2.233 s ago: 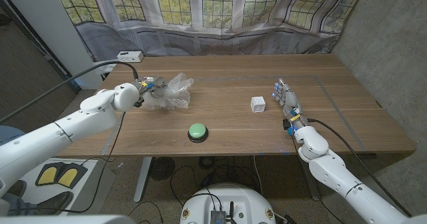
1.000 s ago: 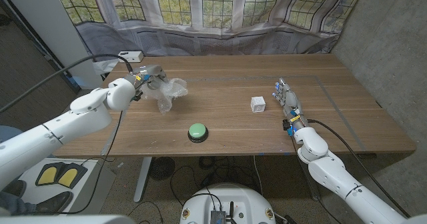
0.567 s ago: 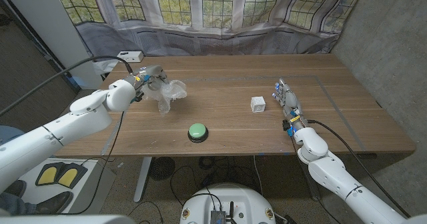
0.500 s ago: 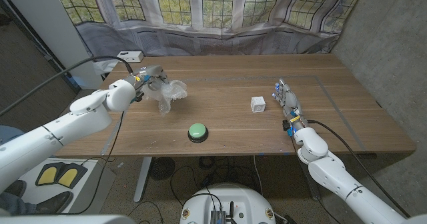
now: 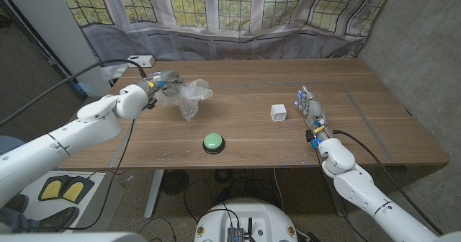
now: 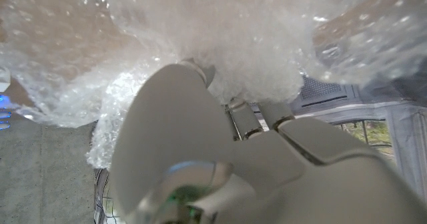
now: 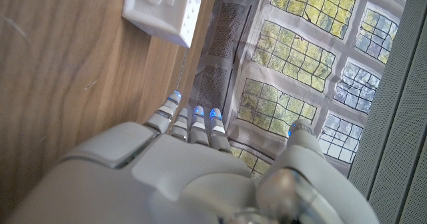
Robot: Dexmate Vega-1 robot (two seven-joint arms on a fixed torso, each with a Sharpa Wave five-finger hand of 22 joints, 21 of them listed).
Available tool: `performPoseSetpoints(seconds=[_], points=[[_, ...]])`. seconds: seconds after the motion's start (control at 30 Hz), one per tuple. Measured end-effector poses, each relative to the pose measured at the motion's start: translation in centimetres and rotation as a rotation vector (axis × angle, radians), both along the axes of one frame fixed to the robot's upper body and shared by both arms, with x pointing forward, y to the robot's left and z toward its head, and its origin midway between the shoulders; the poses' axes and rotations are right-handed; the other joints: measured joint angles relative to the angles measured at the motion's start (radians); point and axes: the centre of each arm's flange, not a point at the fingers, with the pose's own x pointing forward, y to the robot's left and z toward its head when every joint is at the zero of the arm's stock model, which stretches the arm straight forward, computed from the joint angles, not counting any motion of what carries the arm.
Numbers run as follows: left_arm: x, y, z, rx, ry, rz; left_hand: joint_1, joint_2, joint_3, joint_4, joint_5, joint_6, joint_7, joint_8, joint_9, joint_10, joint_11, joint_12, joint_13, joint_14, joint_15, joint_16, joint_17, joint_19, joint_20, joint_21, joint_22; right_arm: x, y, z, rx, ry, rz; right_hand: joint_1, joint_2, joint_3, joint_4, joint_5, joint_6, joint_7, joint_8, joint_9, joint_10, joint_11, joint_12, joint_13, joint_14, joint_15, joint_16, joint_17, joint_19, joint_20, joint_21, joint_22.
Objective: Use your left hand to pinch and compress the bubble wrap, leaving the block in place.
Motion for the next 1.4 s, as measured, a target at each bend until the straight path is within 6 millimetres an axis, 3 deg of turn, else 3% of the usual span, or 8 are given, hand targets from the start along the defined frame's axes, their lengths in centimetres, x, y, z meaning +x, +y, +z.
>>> performPoseSetpoints(seconds=[0.17,0.57,0.77,1.03,1.1,1.27,1.4], points=[[0.06,-0.16,0.2,0.021,0.005,0.012,-0.035,-0.01,-0.008,0.004,-0.001,-0.038,0.0,-0.025,-0.006,-0.012,-0.002,-0.01,-0.002,-0.015,0.012,-0.004,0.0,-0.027,0.016,0.0,0.0,-0.02,-0.08,-0.02,0.002,-0.001,0.001,0.0,0.0,0.0,0.0,0.0,0.0,0.0,0.0,0.0,0.0,0.0,0.0,0.0,0.0,0.0,0.0,0.0,0.0,0.0,0.0,0.0],[0.25,-0.47,0.46,0.051,0.016,0.029,-0.056,-0.013,-0.009,0.005,-0.001,-0.064,-0.004,-0.044,-0.01,-0.03,-0.009,-0.027,-0.002,-0.031,0.017,-0.012,0.0,-0.042,0.032,0.0,-0.005,-0.05,-0.2,-0.11,0.003,-0.001,-0.001,0.0,0.0,0.0,0.0,0.0,0.0,0.0,0.0,0.0,0.0,0.0,0.0,0.0,0.0,0.0,0.0,-0.002,0.0,0.0,0.0,0.0],[0.34,-0.46,0.5,0.055,0.021,0.038,-0.06,-0.009,-0.016,-0.011,-0.001,-0.068,-0.005,-0.051,-0.015,-0.011,-0.022,-0.025,0.0,-0.014,0.001,0.014,0.016,-0.043,0.033,0.0,-0.005,-0.08,-0.23,-0.19,0.004,-0.001,-0.001,0.0,0.0,0.0,0.0,0.0,0.0,0.0,0.0,0.0,0.0,0.0,0.0,0.0,0.0,0.0,0.0,-0.003,0.0,0.0,0.0,0.0],[0.43,-0.6,0.27,0.043,0.009,0.034,-0.037,-0.007,-0.007,-0.041,-0.002,-0.025,0.009,-0.035,0.002,0.05,-0.008,0.004,0.034,0.053,-0.02,0.059,0.037,0.06,0.024,0.066,-0.003,-0.09,-0.23,-0.24,0.005,-0.001,0.0,0.0,0.0,0.0,0.0,0.0,0.0,0.0,0.0,0.0,0.0,0.0,0.0,0.0,0.0,0.0,0.0,0.0,0.0,0.0,0.0,0.0],[0.4,-0.59,0.3,0.038,0.001,0.034,-0.02,-0.02,-0.012,-0.049,-0.006,-0.008,0.014,-0.022,0.015,0.076,-0.007,0.024,0.057,0.085,-0.025,0.085,0.049,0.096,0.01,0.092,-0.004,-0.1,-0.22,-0.25,0.006,-0.002,0.001,0.0,0.0,0.0,0.0,0.0,0.0,0.0,0.0,0.0,0.0,0.0,0.0,0.0,0.0,0.0,0.0,-0.001,0.0,0.0,0.0,0.0],[0.41,-0.61,0.26,0.03,-0.003,0.035,0.034,-0.051,-0.043,-0.046,-0.021,0.051,0.02,0.021,0.076,0.119,-0.012,0.097,0.156,0.142,0.0,0.16,0.104,0.182,-0.067,0.168,-0.011,-0.11,-0.19,-0.32,0.006,-0.001,0.001,0.0,0.0,0.0,0.0,0.0,0.0,0.0,0.0,0.0,0.0,0.0,0.0,0.0,0.0,0.0,0.0,-0.003,0.0,0.0,0.0,0.0],[0.46,-0.75,0.19,0.021,0.001,0.027,0.048,-0.065,-0.045,-0.047,-0.025,0.126,0.021,0.06,0.106,0.146,-0.008,0.137,0.21,0.167,0.003,0.157,0.098,0.186,-0.071,0.212,-0.012,-0.18,-0.14,-0.39,0.005,-0.001,0.0,0.0,0.0,0.0,0.0,0.0,0.0,0.0,0.0,0.0,0.0,0.0,0.0,0.0,0.0,0.0,0.0,-0.003,0.0,0.0,0.0,0.0]])
